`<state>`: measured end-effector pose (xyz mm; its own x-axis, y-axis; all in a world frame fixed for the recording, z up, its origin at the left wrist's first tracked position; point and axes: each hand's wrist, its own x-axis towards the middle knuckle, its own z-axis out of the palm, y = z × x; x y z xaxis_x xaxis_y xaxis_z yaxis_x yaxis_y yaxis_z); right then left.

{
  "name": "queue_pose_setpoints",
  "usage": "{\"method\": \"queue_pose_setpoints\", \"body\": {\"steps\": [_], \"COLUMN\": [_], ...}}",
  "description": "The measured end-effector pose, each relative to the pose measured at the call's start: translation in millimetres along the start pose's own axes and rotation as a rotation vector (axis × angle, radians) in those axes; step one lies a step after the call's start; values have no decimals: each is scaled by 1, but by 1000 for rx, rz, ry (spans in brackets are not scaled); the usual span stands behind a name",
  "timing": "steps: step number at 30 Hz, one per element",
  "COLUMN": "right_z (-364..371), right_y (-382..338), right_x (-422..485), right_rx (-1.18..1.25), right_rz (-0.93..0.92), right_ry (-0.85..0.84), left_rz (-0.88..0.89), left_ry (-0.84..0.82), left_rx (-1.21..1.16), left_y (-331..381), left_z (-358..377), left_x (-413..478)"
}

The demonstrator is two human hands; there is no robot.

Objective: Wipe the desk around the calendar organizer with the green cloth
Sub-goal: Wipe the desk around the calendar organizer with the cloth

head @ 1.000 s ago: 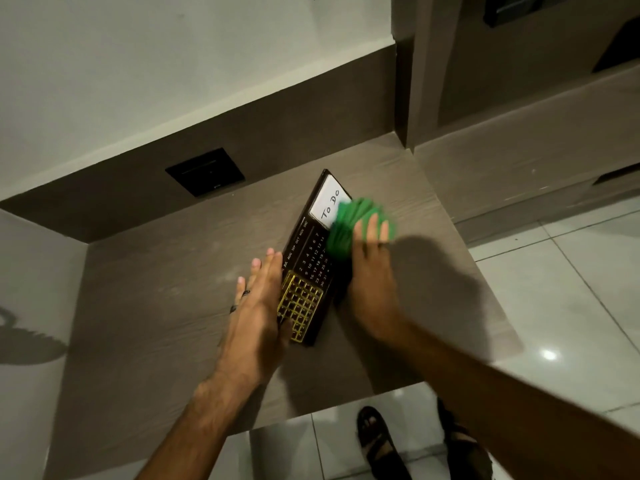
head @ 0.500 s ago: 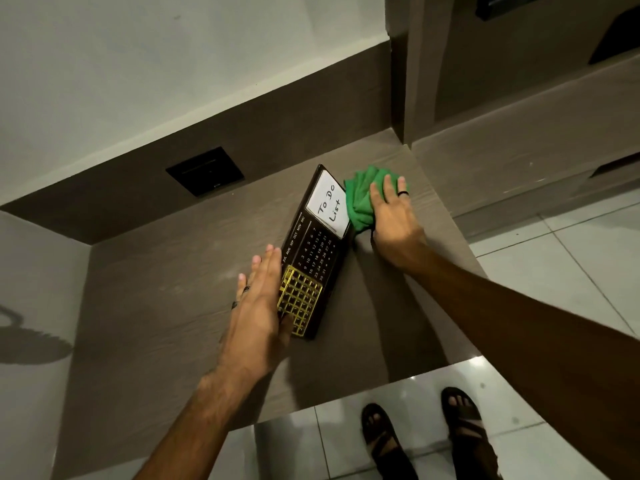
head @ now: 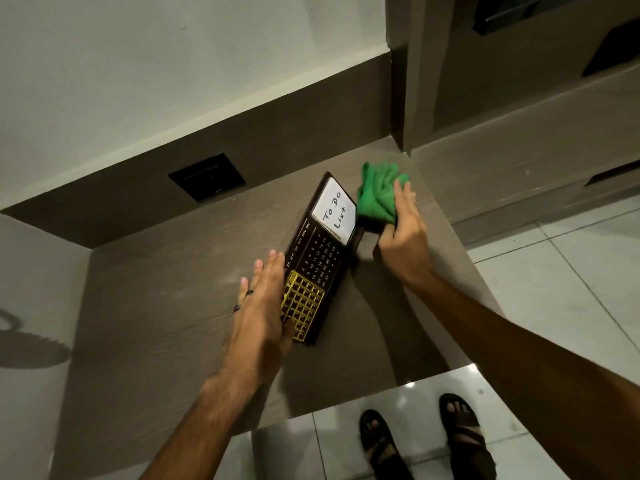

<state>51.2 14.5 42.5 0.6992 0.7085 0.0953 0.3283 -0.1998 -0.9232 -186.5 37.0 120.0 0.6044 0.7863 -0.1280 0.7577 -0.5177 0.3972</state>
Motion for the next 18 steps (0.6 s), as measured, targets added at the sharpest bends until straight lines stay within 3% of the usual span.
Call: {"method": "queue_pose_setpoints", "body": {"steps": [7, 14, 18], "right_z": [-7, -23, -34], "right_y": [28, 23, 13], "right_x": [-14, -20, -18], "right_rx": [-214, -384, -468], "right_rz": [-47, -204, -194], "right_ry": [-195, -105, -157], "left_rz": [10, 17, 28], "left_ry": [8, 0, -15], "left_rx": [-38, -16, 44], "left_y": [-7, -7, -10], "left_z": [4, 4, 4], "left_x": [0, 2, 2]}}
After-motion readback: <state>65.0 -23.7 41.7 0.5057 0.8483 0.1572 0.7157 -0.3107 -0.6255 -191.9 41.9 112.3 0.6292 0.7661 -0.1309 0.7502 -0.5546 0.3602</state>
